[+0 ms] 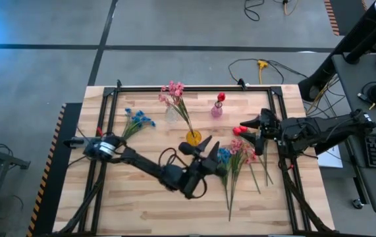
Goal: Sort flowers into vase by color
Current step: Put the left blue flowers into the transparent vase
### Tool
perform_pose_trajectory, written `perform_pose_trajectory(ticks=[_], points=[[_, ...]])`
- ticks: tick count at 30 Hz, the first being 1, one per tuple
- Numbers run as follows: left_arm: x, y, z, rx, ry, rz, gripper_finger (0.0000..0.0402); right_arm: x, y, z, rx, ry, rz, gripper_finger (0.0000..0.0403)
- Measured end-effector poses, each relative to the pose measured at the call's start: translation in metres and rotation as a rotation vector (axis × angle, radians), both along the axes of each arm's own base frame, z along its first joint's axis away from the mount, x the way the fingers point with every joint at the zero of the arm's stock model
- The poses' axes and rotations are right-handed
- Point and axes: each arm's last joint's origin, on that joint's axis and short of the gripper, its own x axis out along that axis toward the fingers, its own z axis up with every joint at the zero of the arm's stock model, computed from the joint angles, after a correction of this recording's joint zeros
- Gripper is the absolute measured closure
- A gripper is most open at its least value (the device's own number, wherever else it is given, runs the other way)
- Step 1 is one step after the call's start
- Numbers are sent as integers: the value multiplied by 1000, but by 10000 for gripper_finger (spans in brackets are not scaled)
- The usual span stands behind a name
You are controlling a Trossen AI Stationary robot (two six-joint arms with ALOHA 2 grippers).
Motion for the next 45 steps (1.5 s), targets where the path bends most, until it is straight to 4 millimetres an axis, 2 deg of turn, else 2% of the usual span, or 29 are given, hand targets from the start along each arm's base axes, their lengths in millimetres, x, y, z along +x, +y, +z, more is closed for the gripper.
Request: perform_pose_trajectory(ticks=[4,7,11,15,19,24,27,32,35,41,45], points=[[-21,-19,14,9,69,-11,276,7,1,-5,35,27,-13,188],[-46,-35,27,15,97,-60,291,11,3,-9,56,52,0,188],[-89,-46,33,24,110,-136,310,15,4,-12,91,73,20,188],[-138,-45,35,29,98,-225,323,18,6,-15,119,87,33,188],[-188,-42,30,48,-3,-447,326,19,6,-15,173,84,32,188],[-233,-25,6,32,-83,-942,327,17,6,-14,269,59,3,188],[-247,-6,-3,-68,-138,-1089,326,18,7,-15,345,53,-13,188],[-267,15,-21,-144,-85,-1163,326,26,10,-20,498,75,-4,188],[-279,27,-18,-267,-80,-1163,326,36,14,-26,581,103,14,188],[-299,50,-30,-545,41,-1044,326,56,22,-30,704,231,2,188],[-309,62,-37,-558,104,-916,326,72,31,-24,732,403,-85,188]])
